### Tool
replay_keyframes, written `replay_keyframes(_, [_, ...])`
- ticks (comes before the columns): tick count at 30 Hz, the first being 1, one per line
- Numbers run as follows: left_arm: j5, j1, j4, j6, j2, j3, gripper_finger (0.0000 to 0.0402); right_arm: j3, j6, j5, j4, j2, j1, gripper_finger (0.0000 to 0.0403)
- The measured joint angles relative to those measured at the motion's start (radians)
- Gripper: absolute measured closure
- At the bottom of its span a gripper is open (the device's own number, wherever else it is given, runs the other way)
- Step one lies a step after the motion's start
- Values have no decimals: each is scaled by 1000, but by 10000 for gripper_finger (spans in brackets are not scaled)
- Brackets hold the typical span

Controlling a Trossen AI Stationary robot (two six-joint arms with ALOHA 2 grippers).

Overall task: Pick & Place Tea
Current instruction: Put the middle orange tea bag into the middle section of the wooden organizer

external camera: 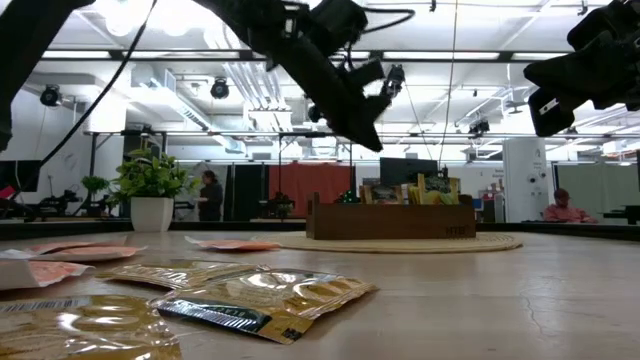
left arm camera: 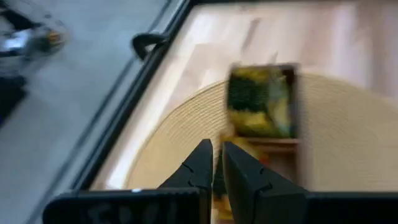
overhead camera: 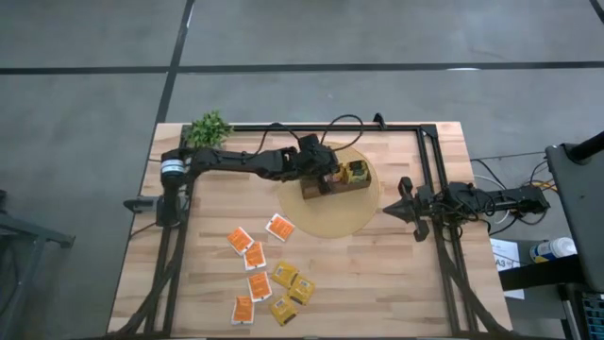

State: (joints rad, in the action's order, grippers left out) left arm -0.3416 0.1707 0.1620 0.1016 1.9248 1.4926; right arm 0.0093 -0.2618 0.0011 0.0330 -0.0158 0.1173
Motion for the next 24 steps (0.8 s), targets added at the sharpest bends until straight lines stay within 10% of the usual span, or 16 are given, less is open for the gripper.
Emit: replay_keyframes(24, [160, -139, 281, -197, -249, -201, 139, 0, 0, 0, 0, 0, 0, 394])
